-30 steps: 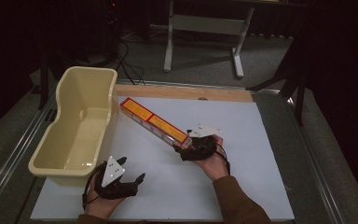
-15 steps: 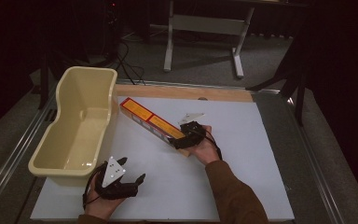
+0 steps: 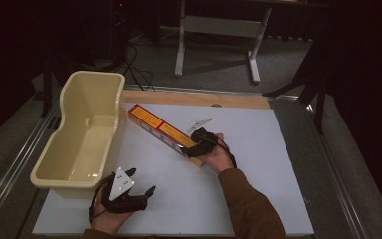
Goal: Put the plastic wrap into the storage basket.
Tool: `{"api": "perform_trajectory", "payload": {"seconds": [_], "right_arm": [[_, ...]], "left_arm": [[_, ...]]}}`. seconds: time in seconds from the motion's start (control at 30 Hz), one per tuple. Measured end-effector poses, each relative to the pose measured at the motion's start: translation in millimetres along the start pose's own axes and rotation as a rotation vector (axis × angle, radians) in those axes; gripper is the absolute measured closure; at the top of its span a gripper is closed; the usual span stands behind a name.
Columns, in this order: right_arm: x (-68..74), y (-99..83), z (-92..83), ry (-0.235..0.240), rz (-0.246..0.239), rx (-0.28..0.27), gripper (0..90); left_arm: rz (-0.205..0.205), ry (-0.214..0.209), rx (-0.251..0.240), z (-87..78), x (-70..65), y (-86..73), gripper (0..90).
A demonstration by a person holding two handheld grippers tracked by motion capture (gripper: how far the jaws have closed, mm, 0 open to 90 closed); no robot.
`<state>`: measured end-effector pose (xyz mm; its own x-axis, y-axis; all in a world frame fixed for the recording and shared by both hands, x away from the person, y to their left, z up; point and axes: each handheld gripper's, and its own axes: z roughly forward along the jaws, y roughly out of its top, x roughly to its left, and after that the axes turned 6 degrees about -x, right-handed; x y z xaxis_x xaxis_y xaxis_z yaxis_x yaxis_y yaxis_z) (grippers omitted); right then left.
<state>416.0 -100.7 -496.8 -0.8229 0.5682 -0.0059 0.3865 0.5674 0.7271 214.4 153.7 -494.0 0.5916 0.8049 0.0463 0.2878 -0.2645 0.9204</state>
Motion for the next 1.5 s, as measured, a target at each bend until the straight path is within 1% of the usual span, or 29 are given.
{"api": "perform_trajectory", "payload": {"seconds": [0.03, 0.13, 0.27, 0.43, 0.6, 0.63, 0.73, 0.83, 0.9, 0.97, 1.0, 1.1, 1.13, 1.27, 1.4, 1.43, 1.47, 1.5], "right_arm": [[0.0, 0.0, 0.0, 0.0, 0.0, 0.0, 38.1], [3.7, 0.1, -4.1, -0.013, 0.007, 0.034, 38.6], [8.7, -5.7, -14.1, -0.031, 0.008, 0.06, 38.7], [12.4, -22.7, -33.8, -0.045, 0.026, 0.073, 38.6], [17.4, -46.0, -58.7, -0.054, 0.044, 0.074, 38.6], [17.4, -46.0, -58.7, -0.054, 0.044, 0.074, 38.6], [20.5, -60.4, -75.3, -0.064, 0.063, 0.084, 38.4], [20.6, -64.5, -80.8, -0.062, 0.07, 0.093, 37.6], [20.4, -62.2, -80.1, -0.061, 0.065, 0.105, 34.0], [19.9, -55.8, -78.4, -0.055, 0.054, 0.094, 30.5], [20.1, -51.2, -77.3, -0.052, 0.048, 0.093, 28.3], [20.7, -34.1, -71.3, -0.048, 0.027, 0.087, 26.3], [20.6, -26.6, -67.4, -0.047, 0.017, 0.09, 25.2], [19.1, -5.7, -52.0, -0.026, 0.01, 0.11, 24.5], [15.3, 9.4, -33.6, -0.014, 0.013, 0.142, 24.1], [15.3, 9.4, -33.6, -0.014, 0.013, 0.142, 24.1], [12.6, 17.3, -21.7, -0.014, 0.011, 0.17, 23.9], [11.8, 20.6, -17.4, -0.013, 0.015, 0.186, 23.9]], "left_arm": [[0.0, 0.0, 0.0, 0.0, 0.0, 0.0, 16.8], [-0.001, 0.002, -0.002, -0.8, 0.4, 0.0, 17.0], [0.0, 0.002, -0.004, -1.1, 0.9, 0.0, 17.0], [-0.002, 0.006, -0.004, -1.1, 0.8, -0.1, 17.1], [-0.001, 0.007, -0.004, -0.8, 0.4, -0.3, 17.2], [-0.001, 0.007, -0.004, -0.8, 0.4, -0.3, 17.2], [-0.005, 0.009, -0.004, -1.3, 0.6, -0.7, 17.3], [-0.01, 0.009, -0.001, -1.2, 1.0, -1.0, 17.3], [-0.008, 0.008, 0.001, -0.6, 0.8, -0.9, 17.3], [-0.005, 0.008, -0.001, -0.6, 0.5, -0.7, 17.3], [-0.006, 0.007, -0.002, -0.4, 0.5, -0.8, 17.3], [-0.008, 0.007, 0.0, -0.4, 0.9, -0.8, 17.3], [-0.007, 0.007, -0.001, -0.6, 1.0, -0.7, 17.3], [-0.01, 0.007, -0.008, -1.9, 1.8, -0.6, 17.3], [-0.016, 0.006, -0.008, -2.3, 2.5, -0.7, 17.3], [-0.016, 0.006, -0.008, -2.3, 2.5, -0.7, 17.3], [-0.014, 0.005, -0.008, -2.4, 2.4, -0.6, 17.3], [-0.014, 0.005, -0.008, -2.5, 2.4, -0.5, 17.3]]}}
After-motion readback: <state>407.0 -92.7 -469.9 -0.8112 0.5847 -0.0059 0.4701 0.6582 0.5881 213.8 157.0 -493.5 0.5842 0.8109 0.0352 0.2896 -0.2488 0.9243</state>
